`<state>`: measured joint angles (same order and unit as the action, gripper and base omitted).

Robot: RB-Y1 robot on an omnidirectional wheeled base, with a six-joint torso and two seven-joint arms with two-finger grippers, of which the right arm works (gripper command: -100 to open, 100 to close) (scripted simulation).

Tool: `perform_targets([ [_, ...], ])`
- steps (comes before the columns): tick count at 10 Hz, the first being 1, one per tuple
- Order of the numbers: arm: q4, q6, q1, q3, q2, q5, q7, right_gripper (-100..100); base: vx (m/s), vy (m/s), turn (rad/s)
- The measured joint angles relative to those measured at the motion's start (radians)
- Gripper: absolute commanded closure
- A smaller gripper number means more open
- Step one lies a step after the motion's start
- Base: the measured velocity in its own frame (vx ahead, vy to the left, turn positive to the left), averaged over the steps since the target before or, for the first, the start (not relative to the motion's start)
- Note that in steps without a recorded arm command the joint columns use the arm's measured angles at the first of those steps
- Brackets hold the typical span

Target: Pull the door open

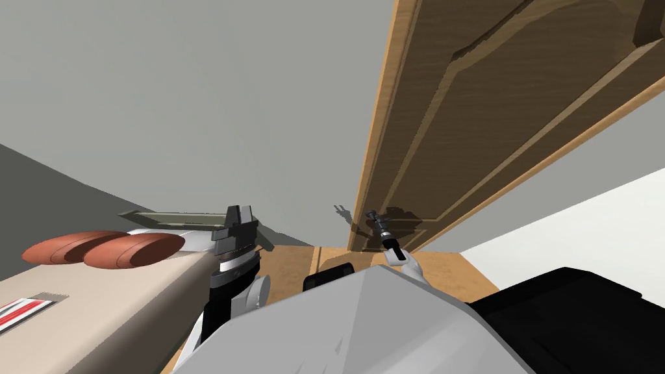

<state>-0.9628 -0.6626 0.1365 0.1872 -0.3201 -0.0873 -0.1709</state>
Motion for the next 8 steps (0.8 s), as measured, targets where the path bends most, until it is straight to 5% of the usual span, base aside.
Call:
perform_targets([
  [3,0.002,0.001,0.002,-0.001,0.001,0.001,0.001,100,-0.04,-0.005,0.04],
  [8,-0.006,-0.034,0.036,-0.034,-0.038,0.01,-0.047,100,-0.203,-0.048,0.138],
])
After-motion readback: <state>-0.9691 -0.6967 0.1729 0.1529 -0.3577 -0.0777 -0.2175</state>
